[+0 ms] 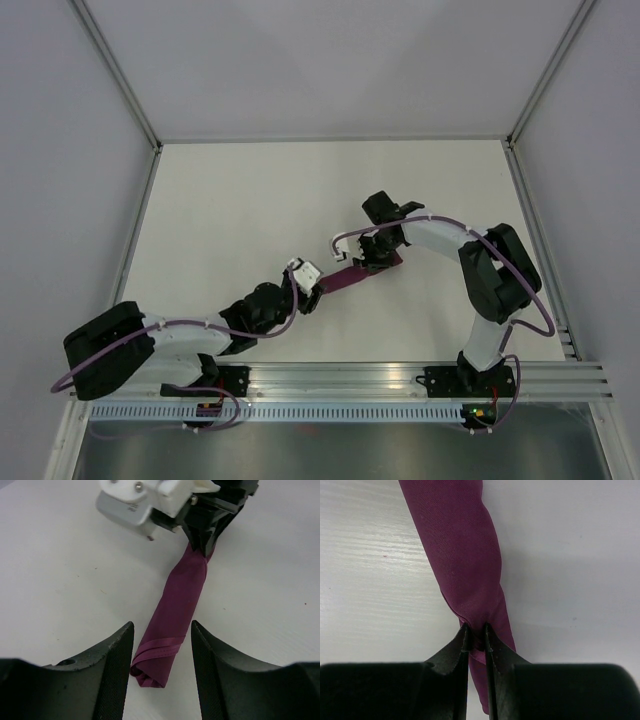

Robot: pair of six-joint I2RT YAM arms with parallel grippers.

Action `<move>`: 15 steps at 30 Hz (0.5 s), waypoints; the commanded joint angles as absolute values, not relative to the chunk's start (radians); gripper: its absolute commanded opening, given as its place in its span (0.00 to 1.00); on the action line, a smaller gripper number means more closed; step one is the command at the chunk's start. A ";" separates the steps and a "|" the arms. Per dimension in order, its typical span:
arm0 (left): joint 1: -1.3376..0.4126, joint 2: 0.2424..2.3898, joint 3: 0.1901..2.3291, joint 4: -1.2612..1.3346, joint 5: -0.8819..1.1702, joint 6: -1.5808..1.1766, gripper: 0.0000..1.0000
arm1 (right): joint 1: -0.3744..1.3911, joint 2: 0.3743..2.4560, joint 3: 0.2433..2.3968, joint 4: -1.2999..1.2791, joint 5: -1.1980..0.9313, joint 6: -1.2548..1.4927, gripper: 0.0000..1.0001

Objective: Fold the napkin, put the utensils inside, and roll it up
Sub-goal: Roll the napkin with the utensil

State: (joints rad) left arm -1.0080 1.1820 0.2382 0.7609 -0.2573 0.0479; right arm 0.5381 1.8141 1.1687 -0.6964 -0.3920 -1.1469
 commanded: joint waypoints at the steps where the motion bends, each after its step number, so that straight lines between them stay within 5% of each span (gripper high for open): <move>1: -1.063 1.276 0.311 0.828 -0.321 0.205 0.54 | 0.535 1.894 1.166 -0.756 -0.390 -1.140 0.19; 15: -1.131 1.696 0.583 0.822 -0.222 0.466 0.53 | 0.528 1.936 1.190 -0.768 -0.374 -1.126 0.18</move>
